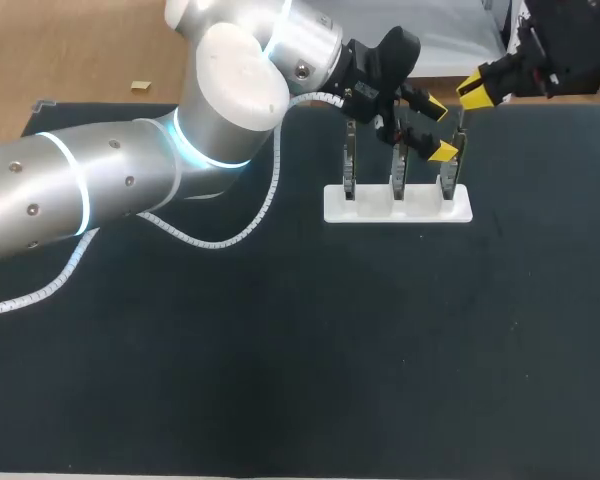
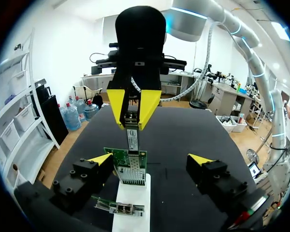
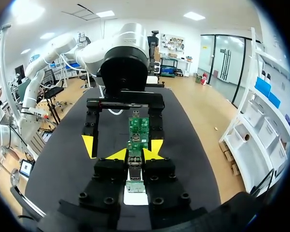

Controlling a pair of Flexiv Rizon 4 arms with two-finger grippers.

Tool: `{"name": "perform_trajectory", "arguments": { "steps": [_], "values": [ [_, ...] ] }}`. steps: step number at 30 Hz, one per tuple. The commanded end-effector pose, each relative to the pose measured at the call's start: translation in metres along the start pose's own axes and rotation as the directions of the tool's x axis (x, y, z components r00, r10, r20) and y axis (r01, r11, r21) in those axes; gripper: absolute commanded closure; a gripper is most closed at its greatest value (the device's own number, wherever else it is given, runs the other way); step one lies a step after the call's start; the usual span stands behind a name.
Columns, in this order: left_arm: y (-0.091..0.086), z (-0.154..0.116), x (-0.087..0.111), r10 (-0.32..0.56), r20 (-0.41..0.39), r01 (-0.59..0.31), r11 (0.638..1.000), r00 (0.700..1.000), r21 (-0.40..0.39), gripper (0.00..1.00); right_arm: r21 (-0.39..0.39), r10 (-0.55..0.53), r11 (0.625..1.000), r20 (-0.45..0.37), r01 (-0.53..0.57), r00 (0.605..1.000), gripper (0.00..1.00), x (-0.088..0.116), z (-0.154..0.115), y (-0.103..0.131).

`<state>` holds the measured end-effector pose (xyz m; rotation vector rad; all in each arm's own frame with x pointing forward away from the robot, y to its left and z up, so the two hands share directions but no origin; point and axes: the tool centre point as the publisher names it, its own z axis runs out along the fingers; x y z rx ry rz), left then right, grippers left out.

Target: Pick up the optical module with the left hand, and insert it into the network port with the right hand.

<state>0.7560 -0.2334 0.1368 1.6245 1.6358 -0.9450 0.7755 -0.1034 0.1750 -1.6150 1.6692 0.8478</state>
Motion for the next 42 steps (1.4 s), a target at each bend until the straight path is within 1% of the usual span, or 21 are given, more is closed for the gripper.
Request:
{"name": "perform_trajectory", "arguments": {
  "steps": [1,18,26,42],
  "values": [
    [0.0033,0.0008,-0.0016,-0.002,-0.007,0.002,1.0,1.0,0.006,0.0,-0.004,0.0,1.0,0.0,0.0,1.0,1.0,-0.0006,0.0017,-0.0011],
    [0.0033,0.0008,-0.0016,-0.002,-0.007,0.002,1.0,1.0,0.006,0.0,-0.004,0.011,1.0,-0.005,-0.011,1.0,1.0,0.002,0.006,0.0021],
    [0.0033,0.0008,-0.0016,-0.002,-0.007,0.002,1.0,1.0,0.006,0.0,0.018,-0.001,1.0,0.024,0.0,1.0,1.0,-0.0022,0.0017,0.0031],
    [0.0033,0.0008,-0.0016,-0.002,-0.007,0.002,1.0,1.0,0.006,0.0,0.019,-0.02,1.0,-0.007,0.02,1.0,1.0,0.0002,0.0036,0.0055]
  ]
}}
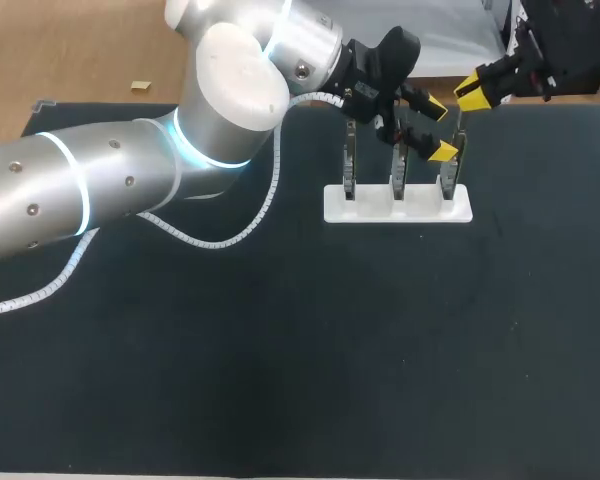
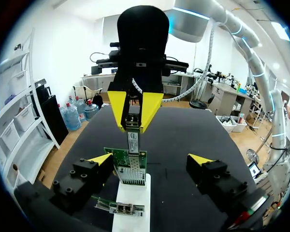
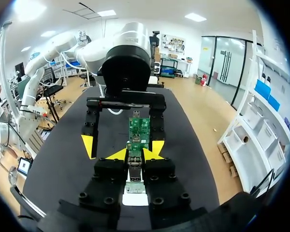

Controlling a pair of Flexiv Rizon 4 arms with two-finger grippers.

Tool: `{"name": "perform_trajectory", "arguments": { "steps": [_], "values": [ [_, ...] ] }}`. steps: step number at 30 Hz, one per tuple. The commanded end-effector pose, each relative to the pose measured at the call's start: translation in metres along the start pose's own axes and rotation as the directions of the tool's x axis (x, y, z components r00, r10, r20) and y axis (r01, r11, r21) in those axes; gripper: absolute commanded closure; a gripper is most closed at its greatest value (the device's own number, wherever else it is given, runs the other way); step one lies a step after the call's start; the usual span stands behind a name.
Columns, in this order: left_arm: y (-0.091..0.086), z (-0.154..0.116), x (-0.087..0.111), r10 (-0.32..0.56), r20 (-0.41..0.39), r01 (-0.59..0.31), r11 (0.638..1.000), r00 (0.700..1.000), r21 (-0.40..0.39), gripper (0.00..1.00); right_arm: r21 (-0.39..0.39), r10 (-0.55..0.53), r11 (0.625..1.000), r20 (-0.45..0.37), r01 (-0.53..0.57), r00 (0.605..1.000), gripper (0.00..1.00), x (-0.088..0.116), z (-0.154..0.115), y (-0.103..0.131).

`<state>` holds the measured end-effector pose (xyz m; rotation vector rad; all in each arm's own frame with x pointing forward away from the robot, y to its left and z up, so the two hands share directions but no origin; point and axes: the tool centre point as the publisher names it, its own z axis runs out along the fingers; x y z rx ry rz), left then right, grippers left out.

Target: Pick up the optical module with the left hand, and insert it into the network port with the right hand.

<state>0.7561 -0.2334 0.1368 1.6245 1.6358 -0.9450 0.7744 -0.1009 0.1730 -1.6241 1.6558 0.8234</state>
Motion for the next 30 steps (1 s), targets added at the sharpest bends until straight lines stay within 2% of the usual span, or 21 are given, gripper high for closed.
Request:
{"name": "perform_trajectory", "arguments": {
  "steps": [1,17,30],
  "values": [
    [0.0033,0.0008,-0.0016,-0.002,-0.007,0.002,1.0,1.0,0.006,0.0,0.007,-0.001,1.0,-0.003,0.001,1.0,1.0,-0.0001,0.0004,0.0045],
    [0.0033,0.0008,-0.0016,-0.002,-0.007,0.002,1.0,1.0,0.006,0.0,0.022,-0.016,1.0,0.015,0.015,1.0,1.0,-0.0023,-0.0033,-0.0002],
    [0.0033,0.0008,-0.0016,-0.002,-0.007,0.002,1.0,1.0,0.006,0.0,0.0,-0.011,1.0,0.001,0.011,1.0,1.0,0.001,0.0013,-0.0038]
  ]
}}
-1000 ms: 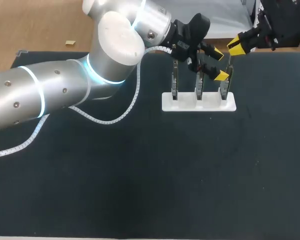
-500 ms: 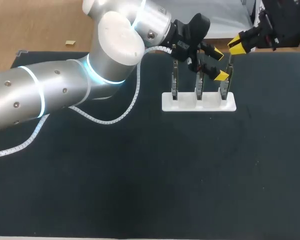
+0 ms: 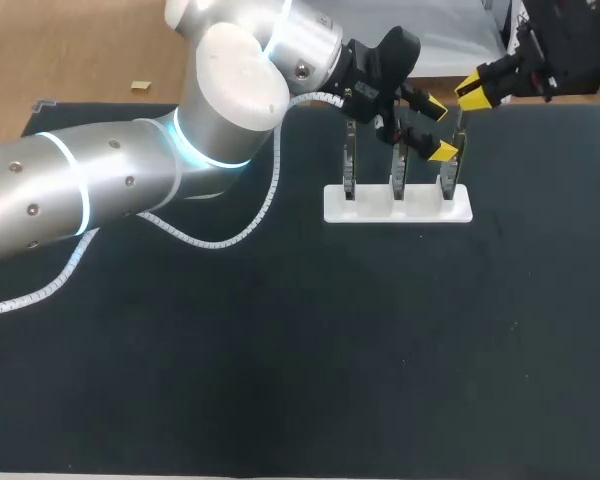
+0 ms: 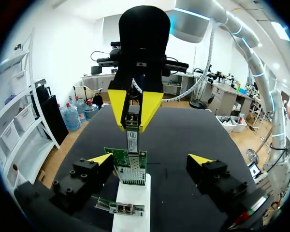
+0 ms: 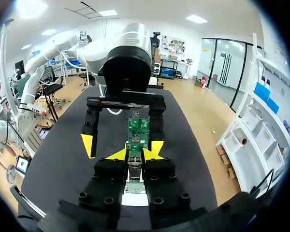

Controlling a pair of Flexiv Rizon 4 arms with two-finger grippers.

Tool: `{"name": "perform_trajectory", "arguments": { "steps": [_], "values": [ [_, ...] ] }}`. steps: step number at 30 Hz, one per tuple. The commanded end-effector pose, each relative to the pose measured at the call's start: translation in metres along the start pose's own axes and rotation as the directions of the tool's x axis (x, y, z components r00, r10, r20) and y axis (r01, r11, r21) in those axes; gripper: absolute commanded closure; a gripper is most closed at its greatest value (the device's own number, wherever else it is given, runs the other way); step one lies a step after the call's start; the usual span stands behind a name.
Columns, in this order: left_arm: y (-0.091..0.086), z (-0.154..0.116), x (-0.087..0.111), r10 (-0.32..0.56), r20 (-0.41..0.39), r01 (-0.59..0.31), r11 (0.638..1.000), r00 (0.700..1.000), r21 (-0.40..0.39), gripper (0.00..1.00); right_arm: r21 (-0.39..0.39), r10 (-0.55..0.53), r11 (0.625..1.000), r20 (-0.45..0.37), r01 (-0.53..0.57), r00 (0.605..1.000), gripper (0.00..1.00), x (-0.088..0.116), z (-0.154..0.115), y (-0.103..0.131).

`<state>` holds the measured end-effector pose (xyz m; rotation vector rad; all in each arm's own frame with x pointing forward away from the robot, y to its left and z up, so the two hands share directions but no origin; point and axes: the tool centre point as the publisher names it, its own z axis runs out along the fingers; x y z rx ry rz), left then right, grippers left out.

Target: Pick up the optical module with the left hand, and insert it into the network port with the right hand.

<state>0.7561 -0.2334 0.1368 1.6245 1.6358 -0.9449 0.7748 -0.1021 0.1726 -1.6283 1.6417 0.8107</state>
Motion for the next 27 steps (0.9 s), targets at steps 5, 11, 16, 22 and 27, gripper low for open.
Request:
{"name": "perform_trajectory", "arguments": {
  "steps": [5,11,16,22,27],
  "values": [
    [0.0033,0.0008,-0.0015,-0.002,-0.007,0.002,1.0,1.0,0.006,0.0,-0.01,0.006,1.0,-0.002,-0.006,1.0,1.0,0.0003,0.0028,-0.0032],
    [0.0033,0.0008,-0.0015,-0.002,-0.007,0.002,1.0,1.0,0.006,0.0,-0.01,0.009,1.0,-0.003,-0.009,1.0,1.0,0.0006,0.0028,-0.0036],
    [0.0033,0.0008,-0.0015,-0.002,-0.007,0.002,1.0,1.0,0.006,0.0,-0.012,0.013,1.0,0.0,-0.013,1.0,1.0,0.0018,0.0035,-0.0028],
    [0.0033,0.0008,-0.0015,-0.002,-0.007,0.002,1.0,1.0,0.006,0.0,-0.018,0.029,0.999,0.004,-0.029,1.0,1.0,0.0057,0.0069,-0.0003],
    [0.0033,0.0008,-0.0015,-0.002,-0.007,0.002,1.0,1.0,0.006,0.0,-0.019,0.037,0.999,0.007,-0.037,0.999,1.0,0.0069,0.008,0.0007]
  ]
}}
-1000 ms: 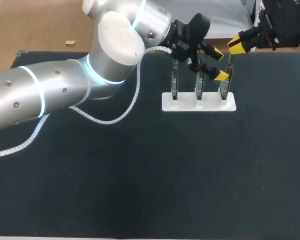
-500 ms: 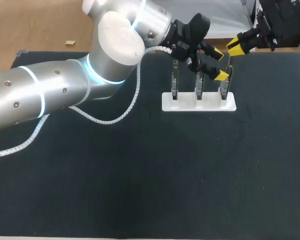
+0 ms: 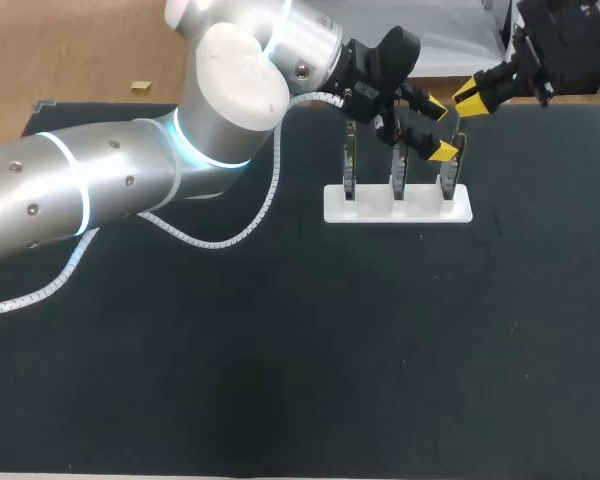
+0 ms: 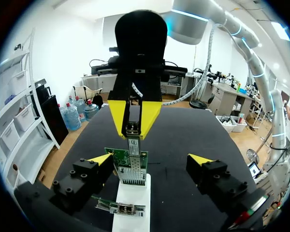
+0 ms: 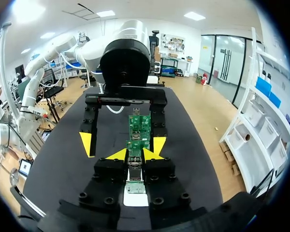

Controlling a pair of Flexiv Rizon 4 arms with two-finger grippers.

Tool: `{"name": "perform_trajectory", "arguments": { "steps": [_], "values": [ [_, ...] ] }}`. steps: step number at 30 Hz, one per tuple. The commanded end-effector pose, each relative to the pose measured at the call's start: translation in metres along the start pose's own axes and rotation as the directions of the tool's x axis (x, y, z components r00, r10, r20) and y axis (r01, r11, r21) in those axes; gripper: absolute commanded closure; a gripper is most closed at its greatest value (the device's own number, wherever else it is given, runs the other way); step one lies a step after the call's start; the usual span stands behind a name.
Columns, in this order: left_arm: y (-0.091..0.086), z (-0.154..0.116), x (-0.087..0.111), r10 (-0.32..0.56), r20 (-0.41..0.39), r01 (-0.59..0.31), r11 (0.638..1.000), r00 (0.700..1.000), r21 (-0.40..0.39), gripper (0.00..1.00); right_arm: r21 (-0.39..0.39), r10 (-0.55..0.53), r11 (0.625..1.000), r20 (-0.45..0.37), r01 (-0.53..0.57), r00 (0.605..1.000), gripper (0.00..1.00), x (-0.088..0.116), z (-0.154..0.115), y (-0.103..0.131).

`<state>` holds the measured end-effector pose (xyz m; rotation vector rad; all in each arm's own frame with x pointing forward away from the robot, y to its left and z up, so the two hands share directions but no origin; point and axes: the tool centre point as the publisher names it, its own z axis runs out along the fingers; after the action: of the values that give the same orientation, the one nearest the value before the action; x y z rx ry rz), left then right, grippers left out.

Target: Pick up the optical module with the left hand, and insert it into the network port with the right hand.

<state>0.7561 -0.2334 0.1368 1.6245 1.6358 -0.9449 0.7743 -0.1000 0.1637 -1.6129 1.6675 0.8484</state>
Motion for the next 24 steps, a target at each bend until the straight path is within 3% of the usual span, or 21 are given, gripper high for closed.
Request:
{"name": "perform_trajectory", "arguments": {
  "steps": [1,22,23,24],
  "values": [
    [0.0033,0.0008,-0.0016,-0.002,-0.007,0.002,1.0,1.0,0.006,0.0,-0.001,0.004,1.0,0.001,-0.004,1.0,1.0,0.0012,0.0014,0.0001],
    [0.0033,0.0008,-0.0016,-0.002,-0.007,0.002,1.0,1.0,0.006,0.0,-0.001,0.018,1.0,0.003,-0.018,1.0,0.98,0.0049,0.0016,0.0005],
    [0.0033,0.0008,-0.0016,-0.002,-0.007,0.002,1.0,1.0,0.006,0.0,-0.001,0.018,1.0,0.003,-0.018,1.0,0.55,0.0049,0.0014,0.0003],
    [0.0033,0.0008,-0.0016,-0.002,-0.007,0.002,1.0,1.0,0.006,0.0,-0.001,0.019,1.0,0.004,-0.019,1.0,0.0,0.0049,0.0013,0.0001]
  ]
}}
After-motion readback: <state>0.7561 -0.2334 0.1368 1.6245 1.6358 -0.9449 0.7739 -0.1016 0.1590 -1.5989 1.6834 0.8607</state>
